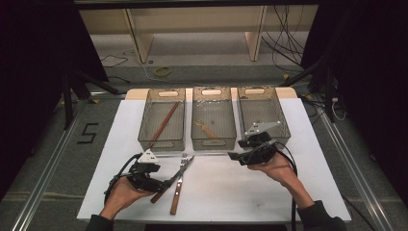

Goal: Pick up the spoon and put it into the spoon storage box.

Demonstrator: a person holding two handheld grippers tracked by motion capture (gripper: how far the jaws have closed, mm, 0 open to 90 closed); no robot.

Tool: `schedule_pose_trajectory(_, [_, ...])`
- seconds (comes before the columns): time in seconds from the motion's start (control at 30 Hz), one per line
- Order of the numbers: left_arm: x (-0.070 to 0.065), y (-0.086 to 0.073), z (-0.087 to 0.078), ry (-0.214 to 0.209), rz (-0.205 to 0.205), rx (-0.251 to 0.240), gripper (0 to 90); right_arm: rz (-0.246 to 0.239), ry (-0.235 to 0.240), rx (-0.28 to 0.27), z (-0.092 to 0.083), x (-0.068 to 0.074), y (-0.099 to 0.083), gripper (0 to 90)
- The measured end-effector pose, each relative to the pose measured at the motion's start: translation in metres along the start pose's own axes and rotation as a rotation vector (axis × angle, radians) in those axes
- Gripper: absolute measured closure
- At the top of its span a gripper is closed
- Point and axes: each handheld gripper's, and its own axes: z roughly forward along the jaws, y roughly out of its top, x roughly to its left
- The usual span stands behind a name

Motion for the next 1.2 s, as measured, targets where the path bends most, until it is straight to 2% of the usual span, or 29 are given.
schedule_pose_trajectory(0.1, [-0.001, 0.0, 0.0, -0.001, 0.004, 0.016, 22.0, -0.001, 0.016, 0.001, -0.001, 0.002, -0.006, 36.8])
schedule_pose_trajectory(0.63, [-0.002, 0.0, 0.001, -0.014, 0.025, 0.112, 29.7, 0.003, 0.033, 0.02, -0.002, 0.009, -0.028, 35.7])
schedule_pose_trajectory(0.83, [-0.003, 0.0, 0.001, -0.007, 0.04, 0.133, 31.9, 0.008, 0.042, 0.011, -0.004, 0.011, -0.034, 34.9])
schedule_pose_trajectory(1.2, [-0.003, -0.001, -0.001, 0.0, 0.043, 0.169, 36.8, 0.008, 0.058, 0.02, -0.003, 0.019, -0.043, 33.9])
